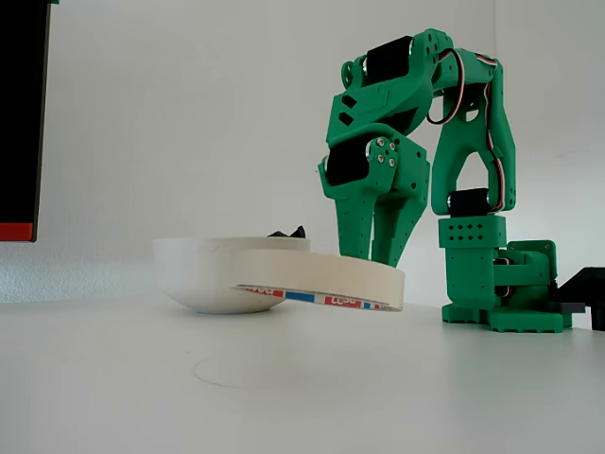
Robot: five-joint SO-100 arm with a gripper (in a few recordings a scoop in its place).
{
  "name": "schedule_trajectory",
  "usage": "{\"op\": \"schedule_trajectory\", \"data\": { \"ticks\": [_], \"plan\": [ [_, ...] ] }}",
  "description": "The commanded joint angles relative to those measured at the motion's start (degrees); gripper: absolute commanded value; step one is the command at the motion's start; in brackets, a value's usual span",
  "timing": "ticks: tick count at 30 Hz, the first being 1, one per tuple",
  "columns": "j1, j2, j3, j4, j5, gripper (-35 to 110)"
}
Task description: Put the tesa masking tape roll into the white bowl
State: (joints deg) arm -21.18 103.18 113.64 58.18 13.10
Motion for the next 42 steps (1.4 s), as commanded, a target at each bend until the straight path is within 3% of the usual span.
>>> {"op": "schedule_trajectory", "data": {
  "ticks": [1,7,12,19,25,32,42],
  "plan": [
    [2.8,12.0,-12.0,8.3,-1.1,-8],
    [14.6,17.8,-30.2,21.3,-5.1,-8],
    [29.7,20.5,-40.6,24.9,-8.9,-8],
    [53.5,18.6,-44.5,20.3,-12.1,-8],
    [70.1,5.2,-44.5,11.0,-12.0,-8],
    [76.2,-10.6,-44.5,5.3,-12.1,-8],
    [75.7,-26.5,-44.2,3.0,-13.5,-8]
  ]
}}
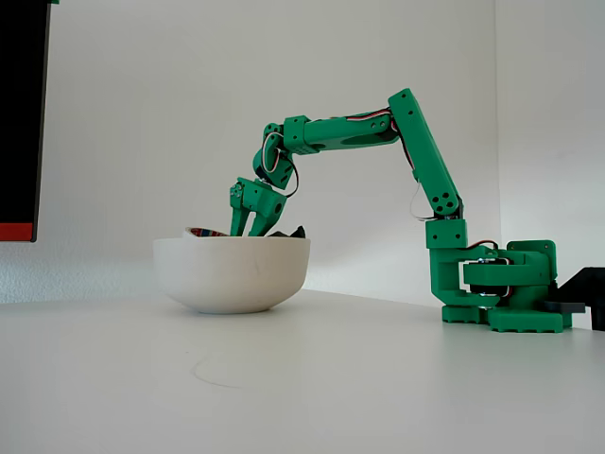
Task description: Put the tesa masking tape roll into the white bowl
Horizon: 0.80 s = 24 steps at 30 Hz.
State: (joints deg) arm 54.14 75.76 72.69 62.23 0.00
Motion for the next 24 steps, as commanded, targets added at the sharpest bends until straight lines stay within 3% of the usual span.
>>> {"op": "schedule_trajectory", "data": {
  "ticks": [1,10,13,14,22,24],
  "plan": [
    [0.0,0.0,-3.3,-1.2,-0.4,-8],
    [-3.5,0.1,-3.3,-1.8,1.6,-8],
    [-4.0,0.5,-3.3,-1.1,2.0,16],
    [-4.0,0.5,-3.3,-1.1,2.0,16],
    [-3.5,0.5,-3.3,-1.6,2.4,8],
    [-3.3,0.5,-3.3,-1.9,2.4,-8]
  ]
}}
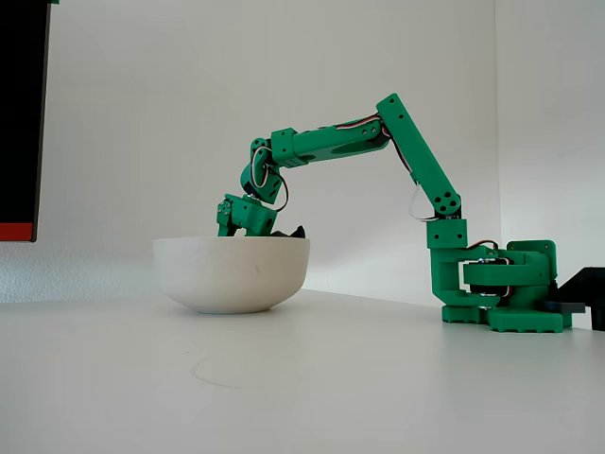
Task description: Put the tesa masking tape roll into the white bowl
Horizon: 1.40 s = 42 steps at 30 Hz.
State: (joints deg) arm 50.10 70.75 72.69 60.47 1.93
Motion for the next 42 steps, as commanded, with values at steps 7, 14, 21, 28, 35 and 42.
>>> {"op": "schedule_trajectory", "data": {
  "ticks": [7,14,21,28,35,42],
  "plan": [
    [1.5,6.4,-3.4,-2.8,1.8,-8],
    [1.1,5.9,-16.2,4.2,4.2,-8],
    [-1.5,7.1,-33.1,14.4,6.1,-8],
    [-12.5,19.3,-33.0,25.7,6.5,-8],
    [-29.8,31.2,-32.7,39.9,7.3,-8],
    [-44.7,46.4,-18.0,43.6,8.4,-8]
  ]
}}
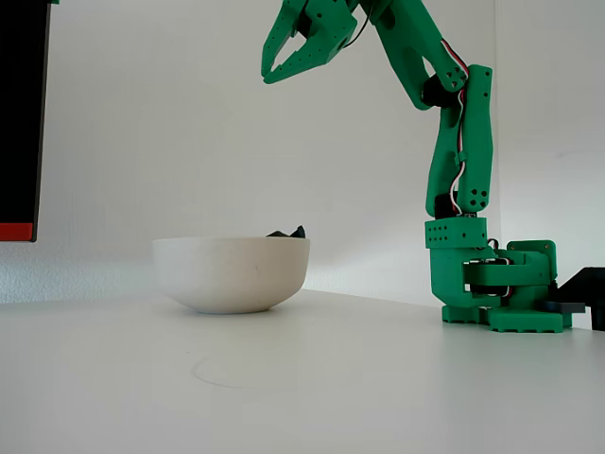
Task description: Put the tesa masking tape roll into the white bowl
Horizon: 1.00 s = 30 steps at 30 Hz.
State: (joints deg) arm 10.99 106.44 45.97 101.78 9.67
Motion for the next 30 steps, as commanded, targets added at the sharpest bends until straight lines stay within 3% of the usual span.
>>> {"op": "schedule_trajectory", "data": {
  "ticks": [1,15,24,30],
  "plan": [
    [-7.3,14.1,13.0,1.1,0.8,-8],
    [-8.8,52.2,76.7,-25.0,-5.2,-8],
    [-9.5,64.9,98.3,-31.6,-5.6,-8],
    [-5.8,74.4,107.4,-30.8,-6.9,-8]
  ]
}}
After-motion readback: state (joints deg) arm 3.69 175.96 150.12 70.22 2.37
